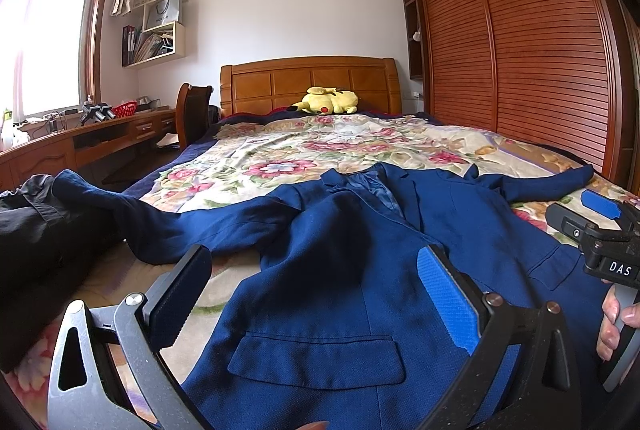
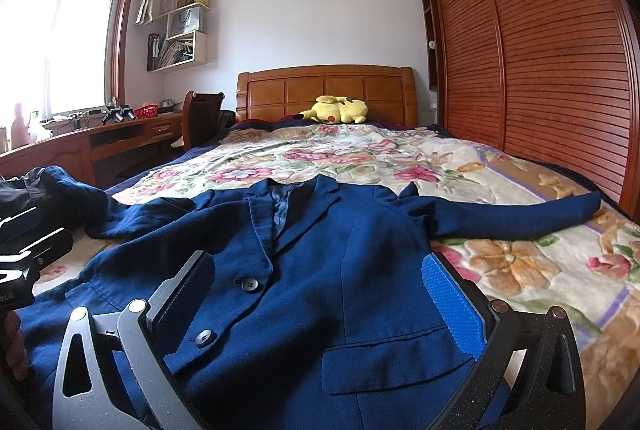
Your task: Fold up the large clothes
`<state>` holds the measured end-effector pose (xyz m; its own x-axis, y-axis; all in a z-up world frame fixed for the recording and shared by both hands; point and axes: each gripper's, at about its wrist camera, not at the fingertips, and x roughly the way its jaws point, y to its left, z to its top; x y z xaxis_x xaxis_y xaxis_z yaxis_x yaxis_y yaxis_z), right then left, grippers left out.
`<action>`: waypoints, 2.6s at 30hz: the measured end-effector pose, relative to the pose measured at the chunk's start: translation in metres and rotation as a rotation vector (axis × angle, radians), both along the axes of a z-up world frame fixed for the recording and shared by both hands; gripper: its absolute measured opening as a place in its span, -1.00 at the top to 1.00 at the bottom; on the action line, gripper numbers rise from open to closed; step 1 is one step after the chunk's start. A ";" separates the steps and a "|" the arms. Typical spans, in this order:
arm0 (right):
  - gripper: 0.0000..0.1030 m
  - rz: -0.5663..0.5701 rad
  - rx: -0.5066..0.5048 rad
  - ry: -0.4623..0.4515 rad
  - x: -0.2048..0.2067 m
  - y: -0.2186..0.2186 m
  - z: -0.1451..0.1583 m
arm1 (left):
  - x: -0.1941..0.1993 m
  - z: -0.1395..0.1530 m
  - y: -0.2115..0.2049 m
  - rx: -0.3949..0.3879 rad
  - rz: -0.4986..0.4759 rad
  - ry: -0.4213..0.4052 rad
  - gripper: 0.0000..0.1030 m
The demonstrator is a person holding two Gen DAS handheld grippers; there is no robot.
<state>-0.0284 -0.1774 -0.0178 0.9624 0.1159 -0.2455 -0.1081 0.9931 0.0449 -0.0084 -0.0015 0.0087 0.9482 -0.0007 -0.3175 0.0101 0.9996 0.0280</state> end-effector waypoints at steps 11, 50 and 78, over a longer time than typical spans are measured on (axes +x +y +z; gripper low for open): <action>-1.00 -0.001 0.002 0.000 0.000 0.000 0.000 | 0.000 0.000 0.000 0.001 0.000 -0.001 -1.00; -1.00 0.177 0.007 0.026 0.039 0.037 0.041 | 0.058 0.023 0.068 0.068 0.057 0.160 -1.00; -1.00 0.317 -0.043 0.195 0.120 0.060 0.042 | 0.158 -0.009 0.200 0.068 0.243 0.350 -0.55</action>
<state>0.0912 -0.1170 0.0246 0.8152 0.3859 -0.4318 -0.4039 0.9132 0.0535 0.1498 0.1983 -0.0002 0.7533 0.2410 -0.6120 -0.2043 0.9702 0.1306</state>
